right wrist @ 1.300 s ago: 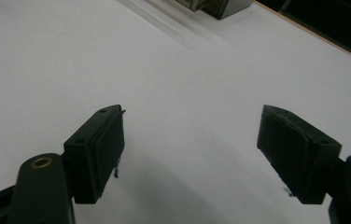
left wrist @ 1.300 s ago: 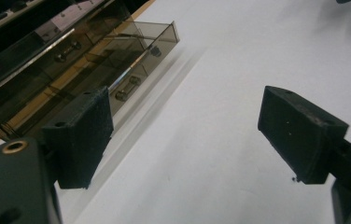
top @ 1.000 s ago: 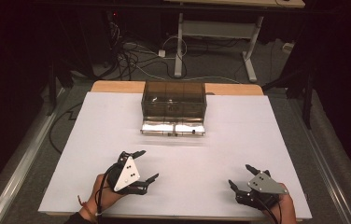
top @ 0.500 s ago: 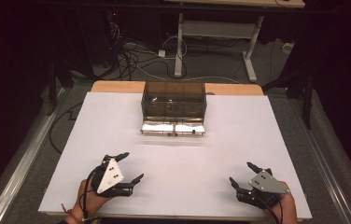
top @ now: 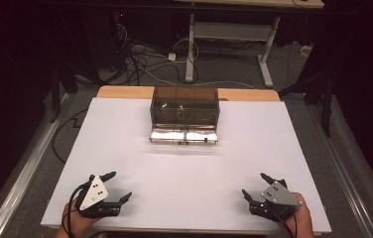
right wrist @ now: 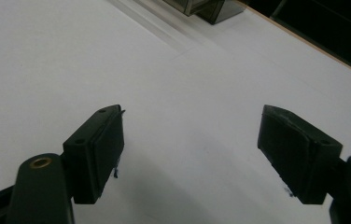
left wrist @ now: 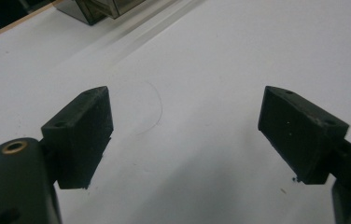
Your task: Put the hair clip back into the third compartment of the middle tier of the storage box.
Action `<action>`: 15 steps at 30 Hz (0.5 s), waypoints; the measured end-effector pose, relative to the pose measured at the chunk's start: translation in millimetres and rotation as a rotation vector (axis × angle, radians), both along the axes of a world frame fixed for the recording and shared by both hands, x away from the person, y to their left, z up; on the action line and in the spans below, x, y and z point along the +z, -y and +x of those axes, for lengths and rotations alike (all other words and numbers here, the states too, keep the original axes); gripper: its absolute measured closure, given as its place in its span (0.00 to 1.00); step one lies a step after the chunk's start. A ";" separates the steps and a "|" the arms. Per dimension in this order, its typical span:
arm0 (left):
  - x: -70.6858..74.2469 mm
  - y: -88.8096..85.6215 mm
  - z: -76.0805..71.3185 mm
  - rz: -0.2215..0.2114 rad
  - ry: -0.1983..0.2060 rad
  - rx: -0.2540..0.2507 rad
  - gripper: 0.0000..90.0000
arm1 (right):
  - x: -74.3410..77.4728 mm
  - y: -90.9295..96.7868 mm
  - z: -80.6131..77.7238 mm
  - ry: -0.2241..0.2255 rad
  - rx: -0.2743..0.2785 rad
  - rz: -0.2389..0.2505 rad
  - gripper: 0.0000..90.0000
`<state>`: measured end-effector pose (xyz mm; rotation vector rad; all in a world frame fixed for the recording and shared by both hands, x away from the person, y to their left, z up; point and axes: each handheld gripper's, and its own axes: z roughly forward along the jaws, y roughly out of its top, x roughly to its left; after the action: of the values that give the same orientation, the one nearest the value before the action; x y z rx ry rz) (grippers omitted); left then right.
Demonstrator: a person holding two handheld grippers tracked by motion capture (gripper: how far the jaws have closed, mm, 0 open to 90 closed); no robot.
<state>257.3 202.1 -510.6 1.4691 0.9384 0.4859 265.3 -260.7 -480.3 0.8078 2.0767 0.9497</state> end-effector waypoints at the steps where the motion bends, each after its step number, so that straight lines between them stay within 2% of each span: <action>1: 0.6 1.2 -0.2 0.001 0.004 -0.002 0.16 | 0.1 0.9 0.3 -0.002 -0.001 0.003 0.26; 7: 2.4 4.6 1.2 -0.001 0.014 -0.006 0.16 | 1.1 2.9 -1.8 0.006 -0.001 0.013 0.26; 15: 4.3 1.6 -0.9 -0.019 0.022 -0.002 0.16 | 1.7 -1.4 -5.3 0.012 0.002 -0.008 0.26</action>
<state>256.4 200.5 -506.3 1.4443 0.9216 0.4894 260.0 -259.3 -478.6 0.7945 2.0700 0.9447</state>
